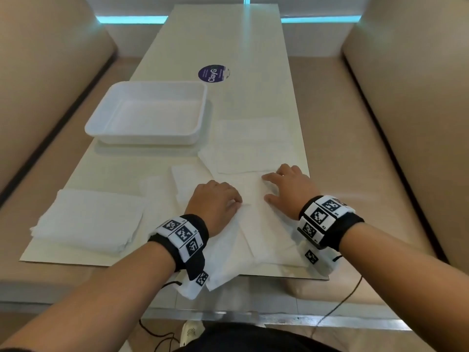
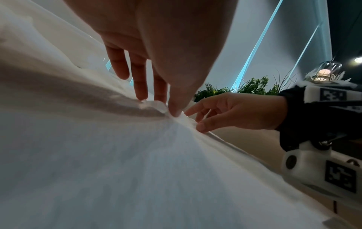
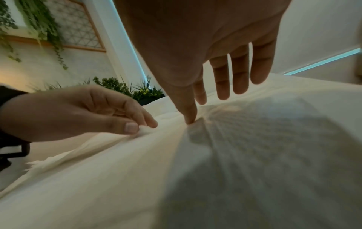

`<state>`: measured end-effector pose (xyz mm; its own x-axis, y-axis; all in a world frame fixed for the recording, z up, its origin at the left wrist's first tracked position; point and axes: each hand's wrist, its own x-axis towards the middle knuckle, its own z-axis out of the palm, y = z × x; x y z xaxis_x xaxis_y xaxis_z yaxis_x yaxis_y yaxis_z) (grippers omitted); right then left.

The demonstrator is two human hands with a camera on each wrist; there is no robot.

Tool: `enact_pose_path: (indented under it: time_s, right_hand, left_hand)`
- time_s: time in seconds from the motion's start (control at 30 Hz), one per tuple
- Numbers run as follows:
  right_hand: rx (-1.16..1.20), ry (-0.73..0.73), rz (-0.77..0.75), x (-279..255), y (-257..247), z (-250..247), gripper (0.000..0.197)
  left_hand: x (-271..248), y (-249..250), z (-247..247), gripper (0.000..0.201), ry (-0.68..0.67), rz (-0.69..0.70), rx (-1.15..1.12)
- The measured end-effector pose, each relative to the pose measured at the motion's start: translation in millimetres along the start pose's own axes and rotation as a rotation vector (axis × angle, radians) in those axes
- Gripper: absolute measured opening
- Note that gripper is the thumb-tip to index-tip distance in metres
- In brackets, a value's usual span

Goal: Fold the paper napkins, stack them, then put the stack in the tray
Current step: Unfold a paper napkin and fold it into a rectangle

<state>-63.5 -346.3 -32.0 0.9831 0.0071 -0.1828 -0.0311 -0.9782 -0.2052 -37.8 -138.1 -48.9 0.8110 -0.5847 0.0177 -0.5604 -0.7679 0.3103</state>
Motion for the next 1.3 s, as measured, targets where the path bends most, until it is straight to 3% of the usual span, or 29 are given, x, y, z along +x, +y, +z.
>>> enact_pose_path:
  time_s: [0.27,0.37,0.47,0.53,0.6,0.67,0.77,0.97,1.1,1.3]
  right_hand:
    - [0.073,0.08,-0.257,-0.9,-15.6,-4.8,0.042]
    - [0.119,0.149,-0.27,-5.0,-26.6,-7.2,0.024]
    - [0.229,0.155,-0.195,-11.2,-40.6,-11.3,0.02]
    - [0.287,0.148,-0.184,-15.6,-51.9,-14.0,0.019]
    - [0.313,0.141,-0.206,-19.5,-64.6,-15.5,0.019]
    - [0.32,0.121,-0.242,-23.1,-77.2,-14.8,0.019]
    - [0.242,0.049,-0.315,-28.8,-92.2,-9.7,0.02]
    - [0.186,-0.112,-0.305,-32.8,-96.4,1.2,0.02]
    - [0.295,-0.106,-0.24,-29.6,-96.2,0.8,0.037]
    - [0.35,-0.011,-0.248,-19.4,-107.1,-1.2,0.045]
  left_hand:
    - [-7.2,-1.2,-35.0,0.017,0.231,0.044,-0.27]
    - [-17.3,-5.5,-47.2,0.015,0.256,-0.01,-0.388]
    - [-30.3,-7.5,-53.0,0.042,0.281,-0.161,-0.525]
    - [-36.2,-7.1,-54.8,0.063,0.28,-0.338,-0.622]
    - [-39.4,-7.4,-54.2,0.073,0.196,-0.497,-0.726]
    - [-42.3,-8.9,-53.2,0.081,0.07,-0.57,-0.832]
    - [-45.5,-11.9,-57.3,0.068,-0.02,-0.599,-0.993]
    - [-53.3,-37.0,-61.7,0.011,-0.034,-0.696,-1.117]
    - [-61.3,-50.1,-63.1,0.021,-0.045,-0.608,-1.068]
    - [-66.9,-56.9,-62.2,0.024,-0.154,-0.477,-0.995]
